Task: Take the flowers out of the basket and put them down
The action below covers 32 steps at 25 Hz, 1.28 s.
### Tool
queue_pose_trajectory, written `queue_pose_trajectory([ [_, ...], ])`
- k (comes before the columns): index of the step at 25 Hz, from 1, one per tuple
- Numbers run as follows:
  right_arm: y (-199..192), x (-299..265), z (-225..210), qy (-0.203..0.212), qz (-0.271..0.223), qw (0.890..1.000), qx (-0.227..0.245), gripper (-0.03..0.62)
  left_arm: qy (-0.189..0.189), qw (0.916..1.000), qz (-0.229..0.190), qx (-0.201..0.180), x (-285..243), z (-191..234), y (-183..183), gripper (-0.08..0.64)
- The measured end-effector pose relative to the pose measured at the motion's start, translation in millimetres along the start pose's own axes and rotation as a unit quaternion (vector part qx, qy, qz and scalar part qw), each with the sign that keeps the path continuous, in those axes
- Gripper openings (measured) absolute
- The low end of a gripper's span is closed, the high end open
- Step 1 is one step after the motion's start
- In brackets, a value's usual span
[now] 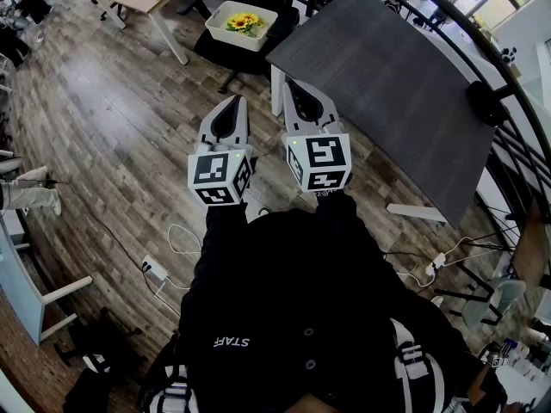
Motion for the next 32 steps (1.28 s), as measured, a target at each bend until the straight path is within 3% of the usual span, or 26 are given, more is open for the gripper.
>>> queue_pose_trajectory([
  [32, -20.2, -16.9, 69.8, -0.005, 0.025, 1.000, -0.009, 0.012, -0.005, 0.9996, 0.019, 0.022, 33.0, 63.8, -15.4, 0.000],
])
Point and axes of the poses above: the fingertips, and each gripper's own axes: x backward along the fingers, z to its left, y out of its top, the point moved 1 cm from there along x, backward along the fingers, and after that the axes turned 14 degrees about x, right-handed, at the moved point
